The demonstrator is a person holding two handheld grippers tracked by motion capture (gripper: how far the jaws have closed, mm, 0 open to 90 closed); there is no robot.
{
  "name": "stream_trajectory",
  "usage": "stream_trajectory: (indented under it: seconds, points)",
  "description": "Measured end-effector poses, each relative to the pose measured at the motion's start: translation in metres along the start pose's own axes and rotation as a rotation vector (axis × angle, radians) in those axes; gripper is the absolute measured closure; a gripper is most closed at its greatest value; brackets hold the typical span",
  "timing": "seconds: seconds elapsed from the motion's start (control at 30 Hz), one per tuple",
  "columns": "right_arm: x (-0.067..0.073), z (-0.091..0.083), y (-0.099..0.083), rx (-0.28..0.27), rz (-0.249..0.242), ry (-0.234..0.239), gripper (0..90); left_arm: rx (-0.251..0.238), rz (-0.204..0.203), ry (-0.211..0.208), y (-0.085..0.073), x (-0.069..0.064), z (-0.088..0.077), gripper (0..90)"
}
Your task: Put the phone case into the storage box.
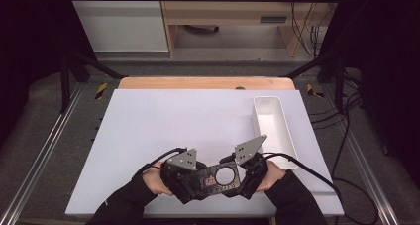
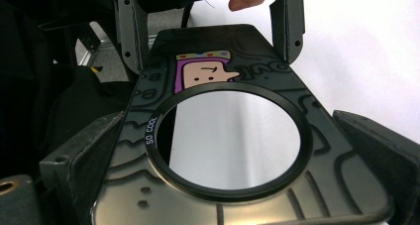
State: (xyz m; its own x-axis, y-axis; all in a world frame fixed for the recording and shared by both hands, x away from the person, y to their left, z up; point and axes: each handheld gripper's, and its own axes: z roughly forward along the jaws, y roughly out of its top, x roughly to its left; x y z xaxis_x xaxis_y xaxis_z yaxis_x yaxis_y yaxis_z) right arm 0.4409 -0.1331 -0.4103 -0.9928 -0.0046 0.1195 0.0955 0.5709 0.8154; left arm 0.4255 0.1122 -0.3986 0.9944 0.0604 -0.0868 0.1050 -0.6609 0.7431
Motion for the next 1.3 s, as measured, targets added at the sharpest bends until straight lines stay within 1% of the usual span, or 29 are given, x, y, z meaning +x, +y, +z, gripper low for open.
stream_trajectory:
  seconds: [0.3, 0.43, 0.9, 1.07, 1.3]
  points:
    - [0.0022, 0.0016, -0.0006, -0.001, -0.016, -0.007, 6.8, -0.003, 0.001, -0.002, 0.0005, 0.0002, 0.0025, 11.7]
    - [0.0023, 0.0021, -0.0009, -0.001, -0.018, 0.0, 9.2, -0.003, 0.004, -0.001, 0.0007, 0.0004, 0.0036, 11.7]
    - [0.0027, 0.0026, -0.0012, -0.017, -0.036, -0.002, 9.6, -0.008, 0.005, -0.007, 0.0001, 0.0008, 0.0042, 11.7]
    - [0.0037, 0.0041, -0.0017, -0.018, -0.047, -0.005, 9.8, -0.003, 0.007, -0.013, 0.0, 0.0011, 0.0063, 11.7]
    - [0.0037, 0.0031, -0.0012, -0.02, -0.048, 0.007, 11.1, -0.004, 0.003, -0.023, -0.0001, 0.002, 0.0065, 11.7]
